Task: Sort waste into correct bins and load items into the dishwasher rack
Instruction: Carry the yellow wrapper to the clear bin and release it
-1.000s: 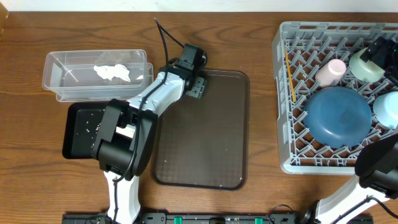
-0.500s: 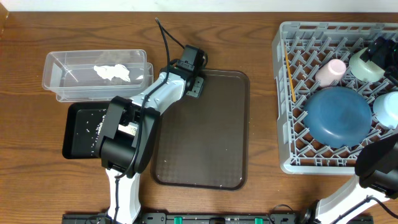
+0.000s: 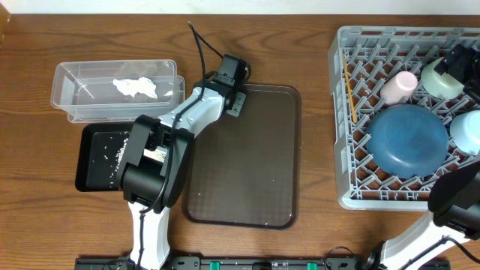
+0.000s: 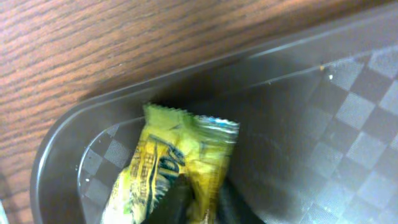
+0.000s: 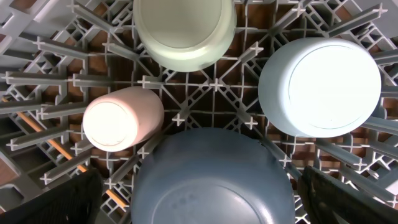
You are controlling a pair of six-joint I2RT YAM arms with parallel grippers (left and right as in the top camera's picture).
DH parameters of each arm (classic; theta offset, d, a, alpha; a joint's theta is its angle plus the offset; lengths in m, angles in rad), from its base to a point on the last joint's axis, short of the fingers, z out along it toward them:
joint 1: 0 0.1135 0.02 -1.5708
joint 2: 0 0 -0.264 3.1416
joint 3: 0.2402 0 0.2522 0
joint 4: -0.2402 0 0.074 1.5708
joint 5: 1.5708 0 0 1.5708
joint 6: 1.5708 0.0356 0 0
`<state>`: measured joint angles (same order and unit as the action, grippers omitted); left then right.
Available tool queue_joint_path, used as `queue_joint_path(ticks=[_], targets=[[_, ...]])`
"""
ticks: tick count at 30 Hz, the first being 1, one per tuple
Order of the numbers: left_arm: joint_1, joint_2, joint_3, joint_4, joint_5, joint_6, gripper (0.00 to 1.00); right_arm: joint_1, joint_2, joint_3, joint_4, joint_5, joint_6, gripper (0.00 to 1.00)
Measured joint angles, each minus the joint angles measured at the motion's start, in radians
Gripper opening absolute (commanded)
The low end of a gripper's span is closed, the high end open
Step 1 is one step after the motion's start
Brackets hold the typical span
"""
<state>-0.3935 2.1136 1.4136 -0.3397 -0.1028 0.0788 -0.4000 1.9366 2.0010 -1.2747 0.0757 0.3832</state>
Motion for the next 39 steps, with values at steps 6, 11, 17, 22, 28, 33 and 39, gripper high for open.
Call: queue_joint_path(ticks=[6,11,17,22,28,33,39], targets=[[0.0,-0.003,0.0,0.0,-0.002,-0.003,0.06,0.0,0.0,0.0,0.0,0.0,0.0,0.99],[0.0,-0.075,-0.006,0.002,-0.002,-0.023,0.06,0.0,0.0,0.0,0.0,0.0,0.0,0.99],[0.01,-0.286,-0.01,0.049,-0.067,-0.098,0.06,0.0,0.0,0.0,0.0,0.0,0.0,0.99],[0.075,-0.413,-0.01,0.063,-0.174,-0.188,0.06,0.0,0.0,0.0,0.0,0.0,0.0,0.99],[0.241,-0.403,-0.01,0.061,-0.223,-0.329,0.06,0.0,0.0,0.0,0.0,0.0,0.0,0.99],[0.377,-0.365,-0.01,0.06,-0.234,-0.453,0.29,0.0,0.0,0.0,0.0,0.0,0.0,0.99],[0.474,-0.329,-0.011,0.051,-0.22,-0.543,0.73,0.0,0.0,0.0,0.0,0.0,0.0,0.99]])
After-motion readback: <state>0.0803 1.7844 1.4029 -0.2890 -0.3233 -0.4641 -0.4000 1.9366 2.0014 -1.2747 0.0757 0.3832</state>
